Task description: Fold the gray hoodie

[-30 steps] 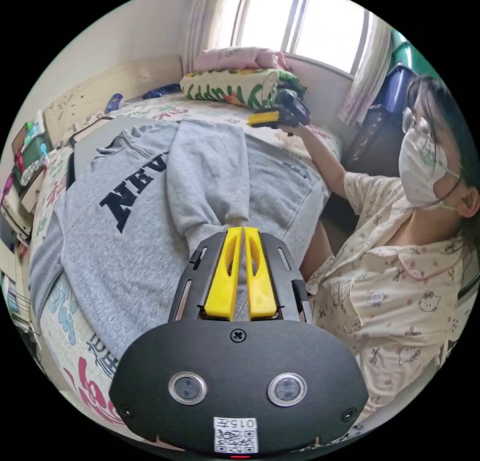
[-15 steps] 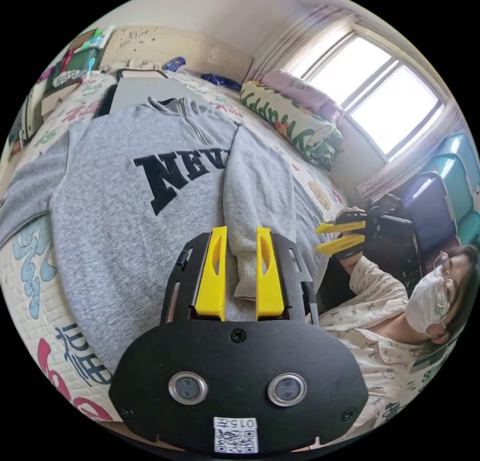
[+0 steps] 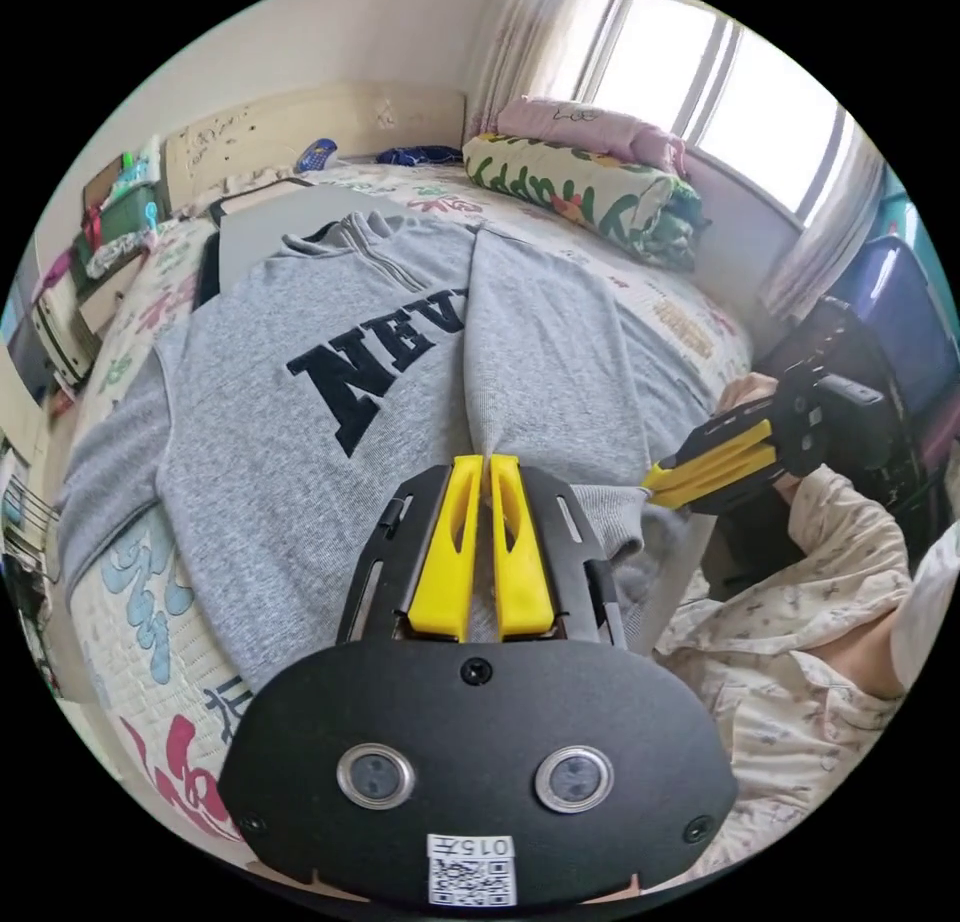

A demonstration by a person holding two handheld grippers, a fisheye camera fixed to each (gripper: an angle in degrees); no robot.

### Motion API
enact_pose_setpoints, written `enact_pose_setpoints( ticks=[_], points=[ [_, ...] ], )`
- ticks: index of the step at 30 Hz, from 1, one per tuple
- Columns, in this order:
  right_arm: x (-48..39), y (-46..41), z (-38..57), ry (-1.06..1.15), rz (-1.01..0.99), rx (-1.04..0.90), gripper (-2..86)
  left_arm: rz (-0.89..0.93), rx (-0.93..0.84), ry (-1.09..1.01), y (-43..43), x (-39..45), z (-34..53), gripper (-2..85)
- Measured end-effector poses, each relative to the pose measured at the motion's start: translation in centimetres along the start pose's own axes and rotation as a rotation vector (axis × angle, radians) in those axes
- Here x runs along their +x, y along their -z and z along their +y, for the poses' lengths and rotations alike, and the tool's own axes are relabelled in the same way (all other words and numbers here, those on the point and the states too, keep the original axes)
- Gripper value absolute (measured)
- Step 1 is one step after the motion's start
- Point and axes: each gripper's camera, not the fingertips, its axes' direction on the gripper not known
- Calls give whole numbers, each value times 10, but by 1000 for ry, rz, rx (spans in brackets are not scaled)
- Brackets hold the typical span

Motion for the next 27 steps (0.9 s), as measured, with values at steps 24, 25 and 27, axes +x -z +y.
enact_pose_setpoints(
  ticks=[24, 25, 27],
  points=[
    [-95, -150, -55, 61, 84, -212, -4, -162, 729, 1212, 337, -448, 139, 200],
    [-97, -156, -60, 62, 86, -224, -4, -150, 744, 1229, 340, -460, 137, 200],
    [-99, -164, -67, 62, 87, -236, -4, -121, 755, 1260, 343, -478, 137, 196]
  ],
)
